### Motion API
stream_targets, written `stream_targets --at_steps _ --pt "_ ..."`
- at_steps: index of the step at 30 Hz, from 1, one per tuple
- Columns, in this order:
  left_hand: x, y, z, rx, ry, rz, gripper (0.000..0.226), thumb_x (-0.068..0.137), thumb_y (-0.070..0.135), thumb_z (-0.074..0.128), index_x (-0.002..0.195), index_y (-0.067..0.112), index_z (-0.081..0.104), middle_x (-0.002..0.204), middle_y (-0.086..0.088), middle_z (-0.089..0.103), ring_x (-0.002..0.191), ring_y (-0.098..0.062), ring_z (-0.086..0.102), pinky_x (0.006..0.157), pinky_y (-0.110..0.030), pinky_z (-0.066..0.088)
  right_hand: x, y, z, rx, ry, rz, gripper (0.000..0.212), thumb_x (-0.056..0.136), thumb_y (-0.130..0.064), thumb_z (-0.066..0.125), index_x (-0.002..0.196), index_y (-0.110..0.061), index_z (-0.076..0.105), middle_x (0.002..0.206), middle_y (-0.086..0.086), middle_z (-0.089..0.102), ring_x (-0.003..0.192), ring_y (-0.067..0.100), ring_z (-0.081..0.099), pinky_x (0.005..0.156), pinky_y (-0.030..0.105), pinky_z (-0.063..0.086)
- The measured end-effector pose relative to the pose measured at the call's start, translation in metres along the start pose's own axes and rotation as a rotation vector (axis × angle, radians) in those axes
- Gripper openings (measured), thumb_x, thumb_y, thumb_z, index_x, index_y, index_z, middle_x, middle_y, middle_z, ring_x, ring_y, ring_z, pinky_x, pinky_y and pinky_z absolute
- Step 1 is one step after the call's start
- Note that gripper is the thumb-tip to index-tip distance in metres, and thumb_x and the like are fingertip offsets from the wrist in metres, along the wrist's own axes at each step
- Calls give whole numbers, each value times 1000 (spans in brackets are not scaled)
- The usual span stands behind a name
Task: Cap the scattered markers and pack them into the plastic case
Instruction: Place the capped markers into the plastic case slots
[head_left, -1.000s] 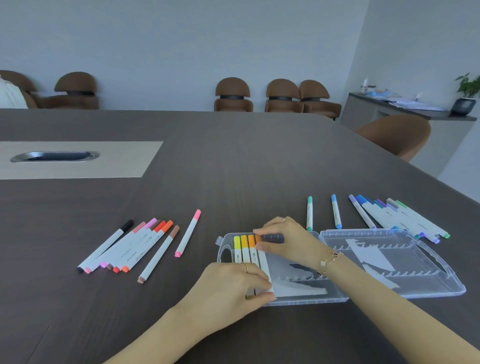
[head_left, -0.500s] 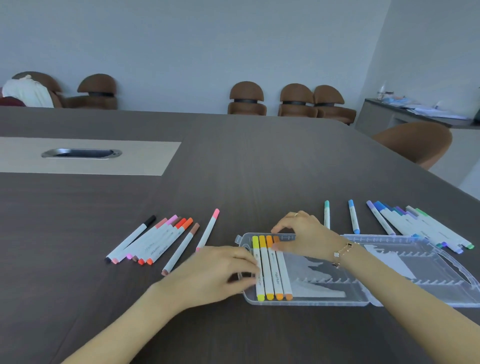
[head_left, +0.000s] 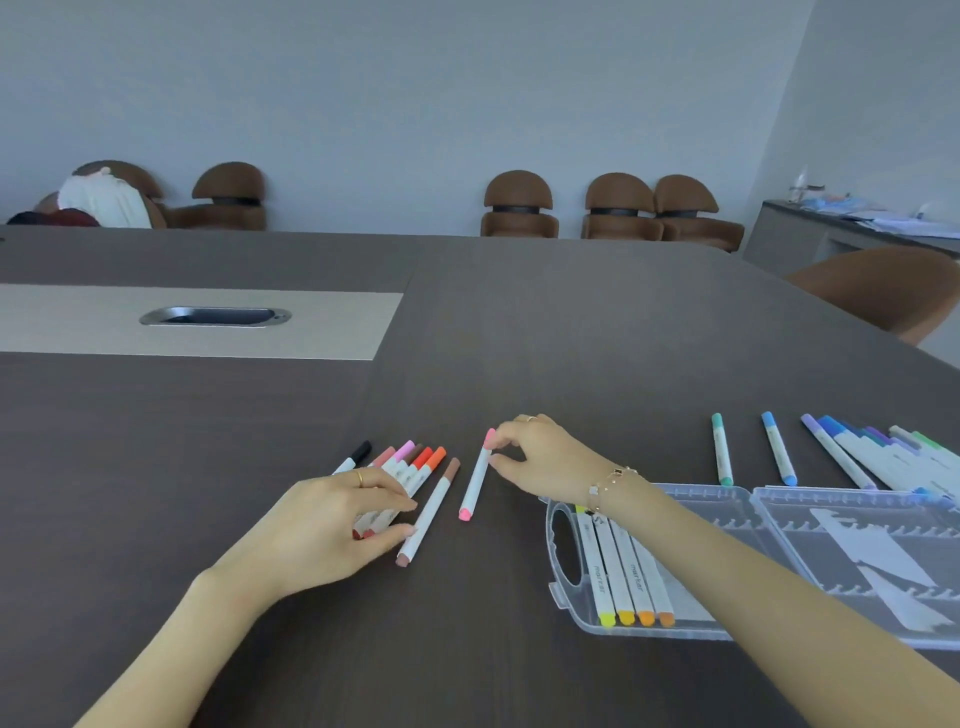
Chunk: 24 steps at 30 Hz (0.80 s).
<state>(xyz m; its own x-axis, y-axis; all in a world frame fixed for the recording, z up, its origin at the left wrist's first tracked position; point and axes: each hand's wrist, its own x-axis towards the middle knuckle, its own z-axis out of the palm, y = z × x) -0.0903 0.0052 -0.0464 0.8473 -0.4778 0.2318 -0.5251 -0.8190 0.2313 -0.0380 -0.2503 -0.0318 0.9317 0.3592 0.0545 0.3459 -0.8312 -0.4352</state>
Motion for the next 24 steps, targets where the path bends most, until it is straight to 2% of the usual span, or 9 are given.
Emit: stream_targets --at_steps 3,5,8,12,15,17,19,21,24 --pt "-6 -15 -7 -18 5 -53 25 82 56 56 101 47 68 102 42 52 103 12 54 83 -7 43 16 -16 9 -15 -28 -7 33 96 -25 47 126 -18 57 125 2 55 122 20 41 106 34 34" --pt "-8 -21 -10 -22 -20 -74 21 82 52 61 101 48 67 101 45 49 103 15 51 82 -1 35 24 -24 14 -21 -32 -11 34 96 -25 47 127 -17 57 128 3 54 124 21 41 106 36 35" --pt "-8 -24 -8 -31 -57 -78 27 79 54 64 105 47 66 103 46 46 108 19 44 84 2 31 33 -31 19 -29 -43 4 35 96 -24 46 127 -14 58 129 6 54 124 23 41 106 39 36" --pt "-5 -24 -5 -29 -90 -51 34 76 58 64 109 48 65 108 43 48 110 14 47 90 -8 40 41 -34 26 -83 -67 15 31 95 -25 45 114 -13 66 118 8 58 116 26 44 100 40 39" --pt "-3 -22 -4 -37 -89 -42 44 71 68 55 109 48 65 106 44 46 107 13 48 84 -6 40 44 -35 31 -93 -29 34 29 95 -26 45 107 -15 69 114 7 57 110 26 46 94 37 37" --pt "-2 -20 -3 -32 -73 -45 38 76 62 58 110 48 64 106 44 45 105 16 46 79 -2 36 45 -37 35 -99 14 45 30 95 -30 45 103 -15 70 110 6 59 109 26 47 91 37 36" --pt "-2 -17 -1 -38 -63 -44 34 79 55 63 111 48 64 107 44 46 101 19 44 75 -1 35 45 -38 37 -99 44 53 31 95 -33 45 105 -15 68 109 6 60 108 25 47 91 36 34" --pt "-3 -14 -1 -47 -61 -33 36 77 58 61 111 48 64 106 44 46 100 20 45 73 -1 35 45 -38 39 -71 61 60 31 95 -36 47 109 -15 65 110 5 60 109 25 47 93 36 34" --pt "-2 -6 1 -120 16 -21 45 68 67 55 106 45 68 100 49 50 106 22 45 79 -1 39 43 -38 38 57 87 93 31 94 -38 49 112 -16 61 110 3 64 112 24 50 99 37 36"
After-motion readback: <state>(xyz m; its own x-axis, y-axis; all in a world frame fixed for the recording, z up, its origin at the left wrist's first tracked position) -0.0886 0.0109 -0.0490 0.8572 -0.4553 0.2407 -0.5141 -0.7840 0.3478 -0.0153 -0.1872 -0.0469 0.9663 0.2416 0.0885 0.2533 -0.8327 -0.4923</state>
